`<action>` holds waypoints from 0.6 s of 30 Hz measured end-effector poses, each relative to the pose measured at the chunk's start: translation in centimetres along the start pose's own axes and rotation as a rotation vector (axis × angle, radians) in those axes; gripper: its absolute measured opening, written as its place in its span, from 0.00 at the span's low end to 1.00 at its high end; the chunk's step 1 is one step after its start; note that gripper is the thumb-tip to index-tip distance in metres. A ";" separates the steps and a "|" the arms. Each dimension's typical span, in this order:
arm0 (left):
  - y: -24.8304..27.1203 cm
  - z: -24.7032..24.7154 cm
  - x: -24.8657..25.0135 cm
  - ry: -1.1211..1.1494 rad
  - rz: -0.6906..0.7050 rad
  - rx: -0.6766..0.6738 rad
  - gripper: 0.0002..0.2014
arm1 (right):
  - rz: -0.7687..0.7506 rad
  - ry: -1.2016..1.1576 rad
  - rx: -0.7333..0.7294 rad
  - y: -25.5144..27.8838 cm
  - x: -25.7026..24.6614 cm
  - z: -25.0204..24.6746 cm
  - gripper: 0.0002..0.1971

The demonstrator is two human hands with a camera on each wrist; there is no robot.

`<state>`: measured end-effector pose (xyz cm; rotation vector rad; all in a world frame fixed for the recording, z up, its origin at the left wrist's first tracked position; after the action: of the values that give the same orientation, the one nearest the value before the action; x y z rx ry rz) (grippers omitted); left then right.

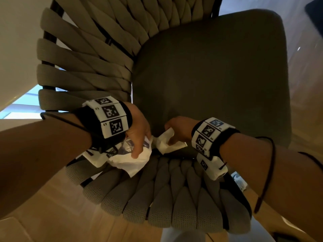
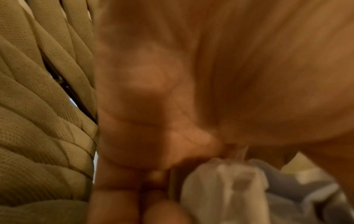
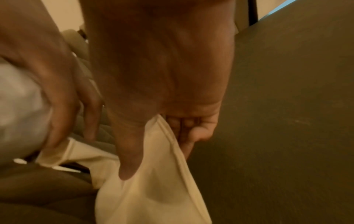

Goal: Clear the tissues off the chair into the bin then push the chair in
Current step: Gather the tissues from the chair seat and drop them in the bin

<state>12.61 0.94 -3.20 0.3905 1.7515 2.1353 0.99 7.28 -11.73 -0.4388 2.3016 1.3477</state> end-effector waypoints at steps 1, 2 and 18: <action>-0.1 0.0 -0.1 -0.004 -0.007 0.002 0.34 | -0.027 -0.021 0.019 0.3 0.3 -0.2 0.22; -0.1 -0.1 -0.1 0.007 -0.006 0.010 0.33 | -0.053 -0.033 0.035 0.6 0.6 -0.4 0.20; 0.5 -3.1 -1.7 0.175 0.053 0.189 0.25 | -0.023 -0.155 0.282 0.8 0.1 -2.1 0.04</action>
<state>12.77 -2.65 -3.28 0.3083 2.0724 2.1013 0.08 5.82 -10.33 -0.2589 2.3017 0.9872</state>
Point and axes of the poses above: each hand's wrist, its own y-axis away from the middle knuckle, its own z-axis out of the palm, x = y × z, the point moved 1 cm from there along -y, towards the middle knuckle, and after that the axes turned 11 degrees about y, right-handed, at the moved point
